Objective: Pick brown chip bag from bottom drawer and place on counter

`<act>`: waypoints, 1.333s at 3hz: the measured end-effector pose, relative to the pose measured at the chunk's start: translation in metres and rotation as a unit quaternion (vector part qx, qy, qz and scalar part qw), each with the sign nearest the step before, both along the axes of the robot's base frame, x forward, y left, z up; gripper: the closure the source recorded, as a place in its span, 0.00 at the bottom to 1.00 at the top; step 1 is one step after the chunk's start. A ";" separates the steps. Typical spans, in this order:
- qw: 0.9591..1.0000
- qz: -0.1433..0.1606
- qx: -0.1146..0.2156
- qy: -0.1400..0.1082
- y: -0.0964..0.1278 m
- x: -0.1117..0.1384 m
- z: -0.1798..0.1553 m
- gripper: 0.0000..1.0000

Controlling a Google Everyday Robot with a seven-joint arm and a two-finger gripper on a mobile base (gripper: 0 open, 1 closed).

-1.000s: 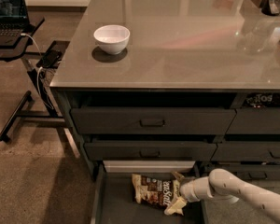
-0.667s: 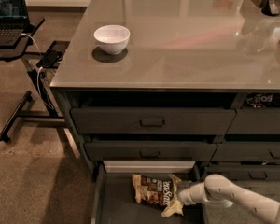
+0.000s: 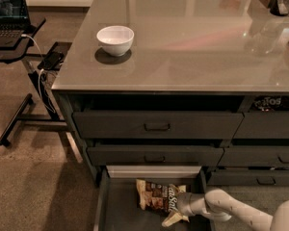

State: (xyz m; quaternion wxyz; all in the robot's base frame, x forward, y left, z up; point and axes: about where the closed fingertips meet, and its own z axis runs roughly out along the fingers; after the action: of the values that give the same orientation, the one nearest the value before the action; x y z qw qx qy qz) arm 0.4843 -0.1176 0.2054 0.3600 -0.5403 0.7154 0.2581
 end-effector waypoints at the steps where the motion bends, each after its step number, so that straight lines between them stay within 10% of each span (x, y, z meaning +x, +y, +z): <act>1: 1.000 -0.011 -0.005 -0.029 0.010 0.014 -0.042 0.00; 2: 0.999 -0.012 -0.005 -0.029 0.010 0.015 -0.044 0.00; 4: 0.999 -0.012 -0.005 -0.029 0.010 0.015 -0.044 0.40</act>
Offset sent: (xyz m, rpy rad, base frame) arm 0.0282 0.0088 -0.0697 -0.0421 -0.0967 -0.0429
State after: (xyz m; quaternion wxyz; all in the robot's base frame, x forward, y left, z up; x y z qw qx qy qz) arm 0.4990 -0.1072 0.1612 0.3810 -0.5408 0.7124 0.2342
